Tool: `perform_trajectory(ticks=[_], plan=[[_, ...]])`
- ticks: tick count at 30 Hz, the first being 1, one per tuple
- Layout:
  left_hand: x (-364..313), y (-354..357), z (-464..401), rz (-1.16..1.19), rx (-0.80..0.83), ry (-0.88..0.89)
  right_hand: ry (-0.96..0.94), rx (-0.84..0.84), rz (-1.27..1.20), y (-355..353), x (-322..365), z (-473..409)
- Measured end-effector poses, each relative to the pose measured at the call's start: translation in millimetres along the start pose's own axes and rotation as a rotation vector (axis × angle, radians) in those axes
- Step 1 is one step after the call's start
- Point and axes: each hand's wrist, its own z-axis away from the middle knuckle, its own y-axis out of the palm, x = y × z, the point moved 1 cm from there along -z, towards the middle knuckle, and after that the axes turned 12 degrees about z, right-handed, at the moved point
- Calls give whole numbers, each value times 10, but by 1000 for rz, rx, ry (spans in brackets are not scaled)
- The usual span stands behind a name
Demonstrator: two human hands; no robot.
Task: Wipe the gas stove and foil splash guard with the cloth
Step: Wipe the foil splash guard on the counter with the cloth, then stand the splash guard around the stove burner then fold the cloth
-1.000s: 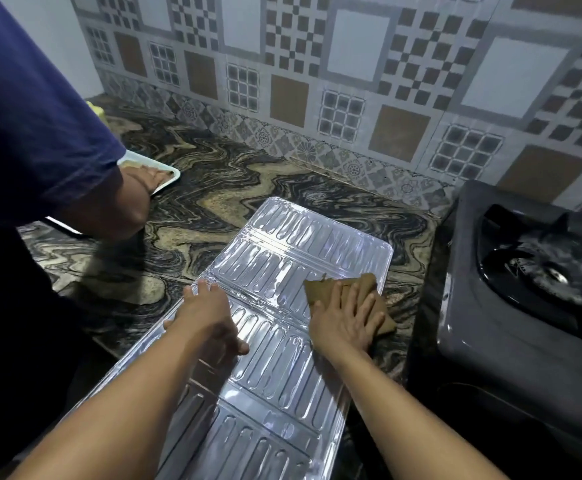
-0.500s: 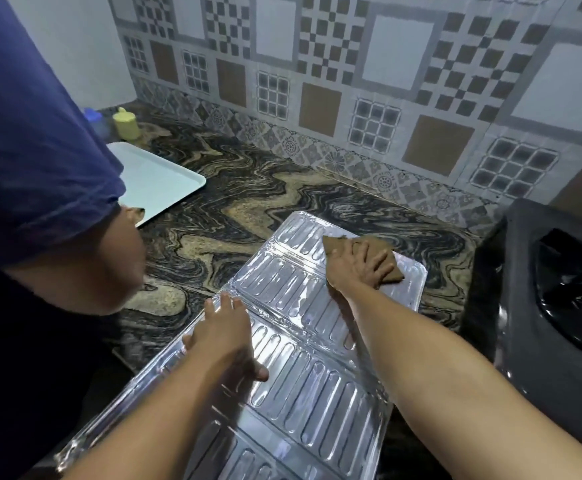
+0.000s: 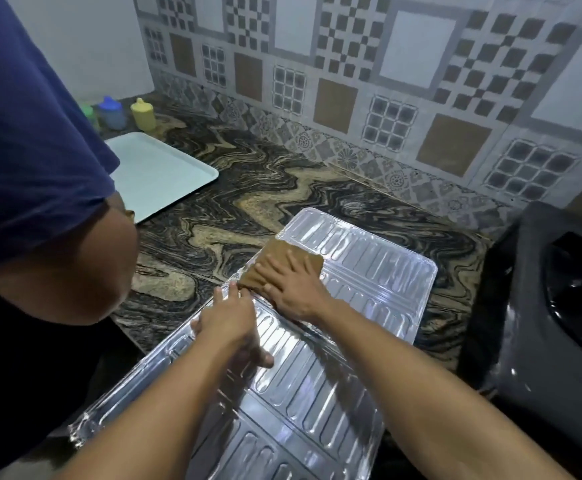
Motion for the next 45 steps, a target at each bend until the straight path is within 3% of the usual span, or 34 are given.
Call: perform_trajectory(ticks=[4,12,16,23,29,34,38,42,45], plan=[[-4,7,33,-11,-21,8,50,-3,-42,3,12,451],[25,51,99,51,-72,38,540,-16,-71,197,-208,1364],[38,124,92,157,-57,33,630,65,-26,147,-200,1677],[51,186,161,169,-104,22,572,292,165,-119,304,2289],[98,224,358,48,-268,-53,612,485,122,-404,568,2614],[218,265,560,286,-336,14,515,278,233,-386,673,2490],[553,133,668,281,-519,8,325,369,110,-318,745,2330],[1011,36,764,327,-356,-286,308,379,77,-329,740,2248],[1233,13,870,407,-285,-291,275,402,174,-411,790,2203]])
